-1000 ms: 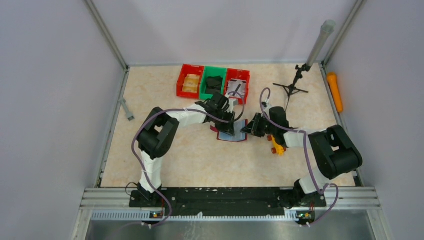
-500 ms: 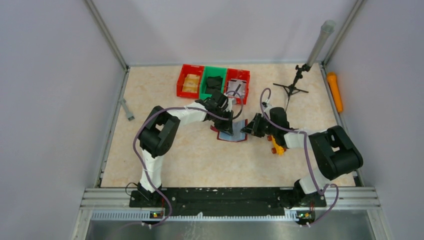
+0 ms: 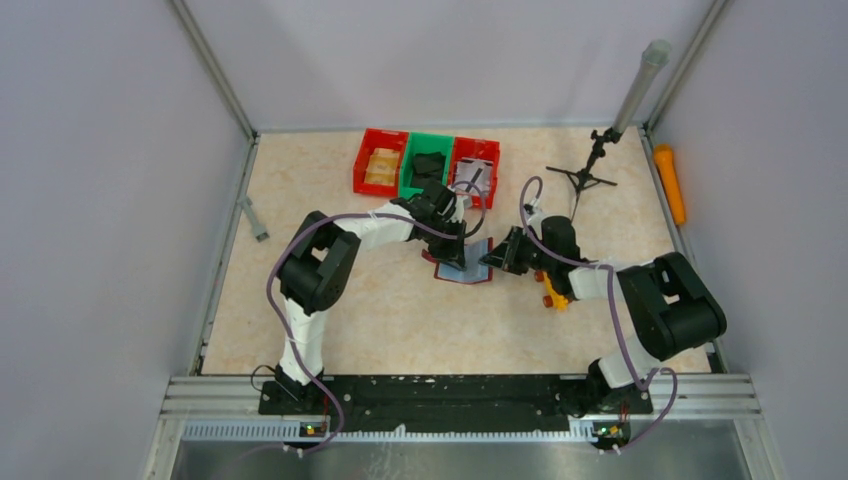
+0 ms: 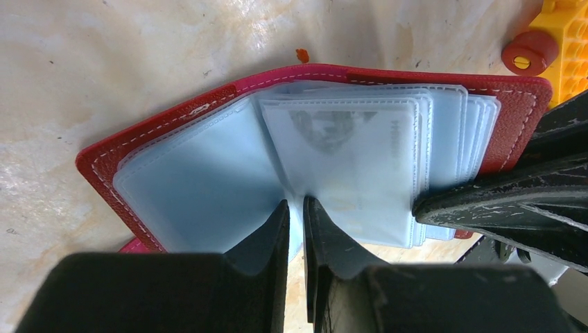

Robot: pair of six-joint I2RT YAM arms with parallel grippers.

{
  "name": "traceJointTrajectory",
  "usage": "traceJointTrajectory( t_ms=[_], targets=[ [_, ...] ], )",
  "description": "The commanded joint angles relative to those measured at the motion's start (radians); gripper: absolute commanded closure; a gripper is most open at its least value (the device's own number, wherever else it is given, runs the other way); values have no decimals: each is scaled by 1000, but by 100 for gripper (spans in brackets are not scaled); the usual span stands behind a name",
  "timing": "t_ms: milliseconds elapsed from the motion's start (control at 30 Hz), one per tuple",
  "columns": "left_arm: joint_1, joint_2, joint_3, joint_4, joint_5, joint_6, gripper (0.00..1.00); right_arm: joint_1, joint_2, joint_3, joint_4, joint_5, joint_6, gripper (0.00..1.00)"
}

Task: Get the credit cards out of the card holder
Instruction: Remove the credit card from the card holder.

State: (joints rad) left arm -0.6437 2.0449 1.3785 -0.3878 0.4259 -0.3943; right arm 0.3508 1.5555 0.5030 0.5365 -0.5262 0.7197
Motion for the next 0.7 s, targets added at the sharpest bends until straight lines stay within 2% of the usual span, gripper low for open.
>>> traceJointTrajectory(
  t_ms=[0, 233, 533, 667],
  targets=[
    [7, 66, -18, -46, -130, 29, 82, -5, -19, 2, 107, -77, 15, 91],
    [7, 67, -17, -45, -123, 29, 82, -5, -17, -3, 129, -92, 21, 89],
    [6, 69, -16, -46, -118, 29, 82, -6, -6, -8, 167, -120, 36, 81],
    [6, 69, -16, -48, -116, 28, 82, -5, 3, -5, 165, -121, 37, 82]
  ],
)
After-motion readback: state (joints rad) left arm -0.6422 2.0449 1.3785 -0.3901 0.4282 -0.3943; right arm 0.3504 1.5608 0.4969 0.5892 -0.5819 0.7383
